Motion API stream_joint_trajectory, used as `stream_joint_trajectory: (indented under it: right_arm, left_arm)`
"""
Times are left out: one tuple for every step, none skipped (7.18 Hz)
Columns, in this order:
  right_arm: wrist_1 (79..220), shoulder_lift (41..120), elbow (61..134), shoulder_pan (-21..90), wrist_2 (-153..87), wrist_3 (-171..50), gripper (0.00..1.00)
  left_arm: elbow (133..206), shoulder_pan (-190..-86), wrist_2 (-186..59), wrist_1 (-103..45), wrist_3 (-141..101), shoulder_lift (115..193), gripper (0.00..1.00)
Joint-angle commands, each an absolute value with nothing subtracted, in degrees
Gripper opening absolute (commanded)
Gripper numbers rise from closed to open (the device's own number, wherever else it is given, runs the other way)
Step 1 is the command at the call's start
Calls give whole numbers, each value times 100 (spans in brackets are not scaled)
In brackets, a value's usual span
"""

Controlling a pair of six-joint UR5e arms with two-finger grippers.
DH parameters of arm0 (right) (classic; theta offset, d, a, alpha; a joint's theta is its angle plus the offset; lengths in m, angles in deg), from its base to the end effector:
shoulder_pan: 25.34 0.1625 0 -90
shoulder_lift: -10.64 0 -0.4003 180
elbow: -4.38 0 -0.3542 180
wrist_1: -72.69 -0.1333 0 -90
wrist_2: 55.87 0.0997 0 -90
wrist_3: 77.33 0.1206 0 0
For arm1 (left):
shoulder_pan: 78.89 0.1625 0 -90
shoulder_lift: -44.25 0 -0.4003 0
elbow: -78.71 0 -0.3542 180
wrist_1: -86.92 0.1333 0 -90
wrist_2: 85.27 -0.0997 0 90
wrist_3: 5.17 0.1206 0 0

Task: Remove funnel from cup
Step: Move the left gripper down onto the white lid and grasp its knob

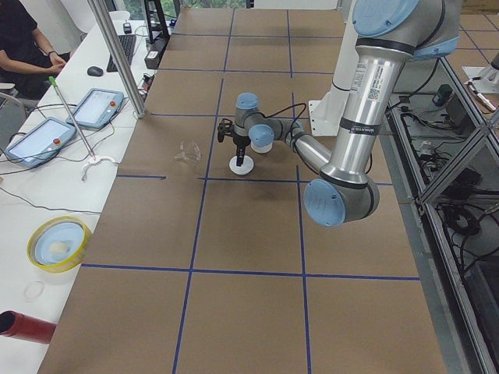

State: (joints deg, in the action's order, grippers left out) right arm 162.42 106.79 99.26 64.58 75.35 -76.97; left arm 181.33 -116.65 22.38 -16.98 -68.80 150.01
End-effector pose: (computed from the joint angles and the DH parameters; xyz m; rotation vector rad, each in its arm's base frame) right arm 0.0533 -0.4094 0.6608 -0.0195 -0.7193 0.0110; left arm 0.3925 -0.4264 0.3973 0.1395 0.7761 -0.0747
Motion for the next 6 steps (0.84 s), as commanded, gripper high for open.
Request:
stream_joint_trajectory:
  right_arm:
    - [16242,10670,9921,6458,7535,-7697,100]
    - [16242,10670,9921,6458,7535,-7697,100]
    - [16242,10670,9921,6458,7535,-7697,100]
    - [16242,10679,9930,6458,7535,-7697,100]
    - [16242,10679,9921,6458,7535,-7697,100]
    - [16242,10679,9930,6458,7535,-7697,100]
  left_arm:
    - [18180,-11659,2239,-1697,-6880,14972,59]
    - [18180,-11642,2239,-1697,-6889,14972,56]
    - [18180,-11642,2239,-1697,-6889,14972,49]
    - [18180,-11642,2239,-1697,-6889,14981,40]
    - [18180,-11633,2239,-1697,-6889,14981,15]
    - [18189,-11633,2239,-1697,-6889,14981,0]
